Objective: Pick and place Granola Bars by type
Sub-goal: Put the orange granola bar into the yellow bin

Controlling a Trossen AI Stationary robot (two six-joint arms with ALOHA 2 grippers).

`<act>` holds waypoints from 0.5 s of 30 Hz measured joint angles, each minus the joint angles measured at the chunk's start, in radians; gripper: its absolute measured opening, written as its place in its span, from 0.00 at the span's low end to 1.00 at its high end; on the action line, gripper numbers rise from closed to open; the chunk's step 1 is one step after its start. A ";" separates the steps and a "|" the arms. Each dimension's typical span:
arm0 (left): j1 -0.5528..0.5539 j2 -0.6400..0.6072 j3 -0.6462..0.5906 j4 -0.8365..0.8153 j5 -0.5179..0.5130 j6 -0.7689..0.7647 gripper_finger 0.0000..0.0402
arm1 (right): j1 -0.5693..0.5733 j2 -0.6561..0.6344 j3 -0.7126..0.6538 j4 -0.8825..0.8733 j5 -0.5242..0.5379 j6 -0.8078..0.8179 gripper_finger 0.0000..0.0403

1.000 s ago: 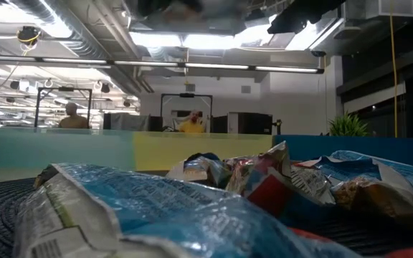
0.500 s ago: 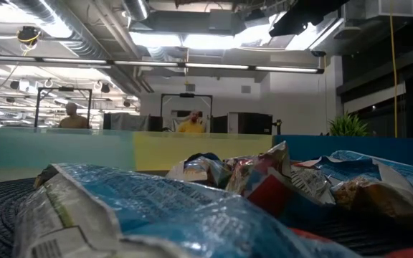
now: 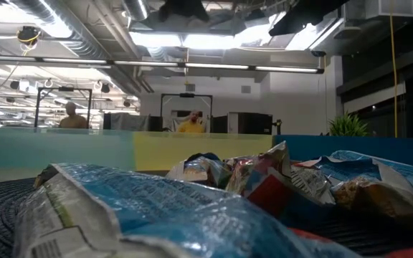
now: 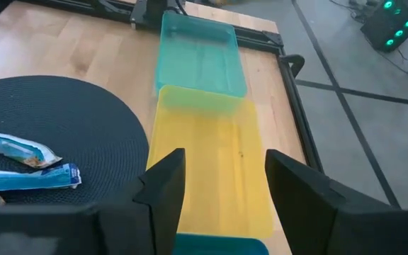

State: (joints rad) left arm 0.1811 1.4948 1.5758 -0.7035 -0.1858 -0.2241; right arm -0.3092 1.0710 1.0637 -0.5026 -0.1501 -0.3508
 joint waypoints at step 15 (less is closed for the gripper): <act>0.088 0.115 0.001 0.005 0.082 0.001 0.03 | -0.002 0.000 0.000 0.005 0.000 -0.011 0.49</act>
State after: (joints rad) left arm 0.2691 1.6102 1.5767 -0.6986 -0.1037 -0.2234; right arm -0.3107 1.0710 1.0637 -0.4973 -0.1501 -0.3614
